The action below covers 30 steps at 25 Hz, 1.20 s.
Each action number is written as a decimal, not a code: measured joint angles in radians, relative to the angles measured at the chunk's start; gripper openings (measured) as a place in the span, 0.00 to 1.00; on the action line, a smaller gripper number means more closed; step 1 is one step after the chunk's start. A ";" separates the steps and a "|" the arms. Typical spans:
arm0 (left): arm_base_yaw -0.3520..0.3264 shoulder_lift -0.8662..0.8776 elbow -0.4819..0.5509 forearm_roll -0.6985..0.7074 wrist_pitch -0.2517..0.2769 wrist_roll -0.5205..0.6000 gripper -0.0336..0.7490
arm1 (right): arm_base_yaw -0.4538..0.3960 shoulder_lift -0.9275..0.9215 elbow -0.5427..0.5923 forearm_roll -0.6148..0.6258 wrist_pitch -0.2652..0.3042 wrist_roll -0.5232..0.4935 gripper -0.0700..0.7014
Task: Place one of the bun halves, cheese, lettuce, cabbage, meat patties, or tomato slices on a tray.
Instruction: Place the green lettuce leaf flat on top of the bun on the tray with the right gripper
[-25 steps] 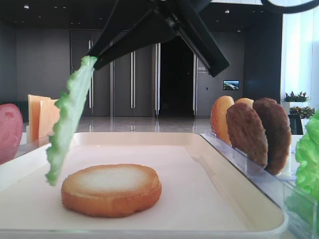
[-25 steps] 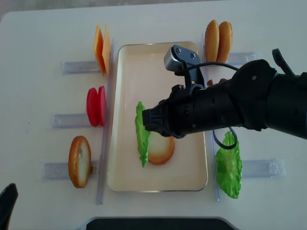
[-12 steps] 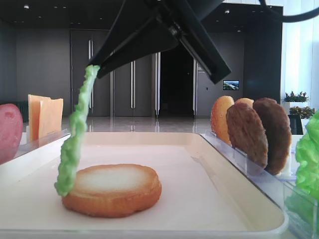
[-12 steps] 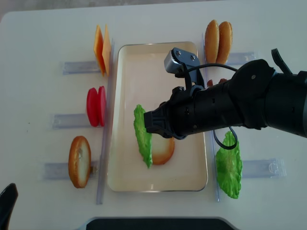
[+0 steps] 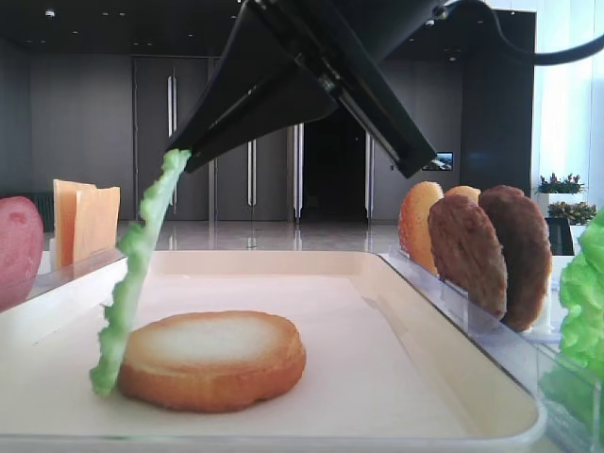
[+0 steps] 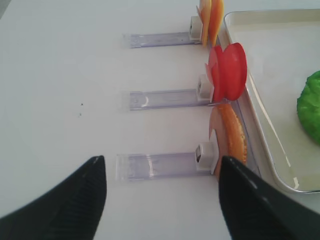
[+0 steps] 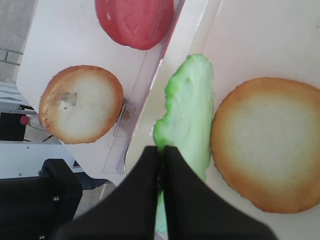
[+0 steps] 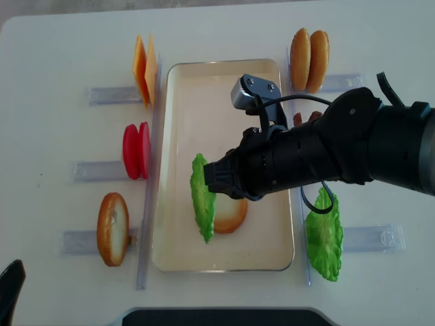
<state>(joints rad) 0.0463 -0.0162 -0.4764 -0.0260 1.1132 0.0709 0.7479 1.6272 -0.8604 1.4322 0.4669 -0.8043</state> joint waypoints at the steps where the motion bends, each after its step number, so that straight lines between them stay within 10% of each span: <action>1: 0.000 0.000 0.000 0.000 0.000 0.000 0.73 | 0.000 0.000 0.000 0.000 0.000 -0.001 0.09; 30: 0.000 0.000 0.000 0.000 0.000 0.000 0.73 | 0.000 0.000 0.000 -0.059 -0.016 -0.035 0.10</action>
<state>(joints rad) 0.0463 -0.0162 -0.4764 -0.0260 1.1132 0.0709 0.7479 1.6272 -0.8604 1.3737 0.4509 -0.8391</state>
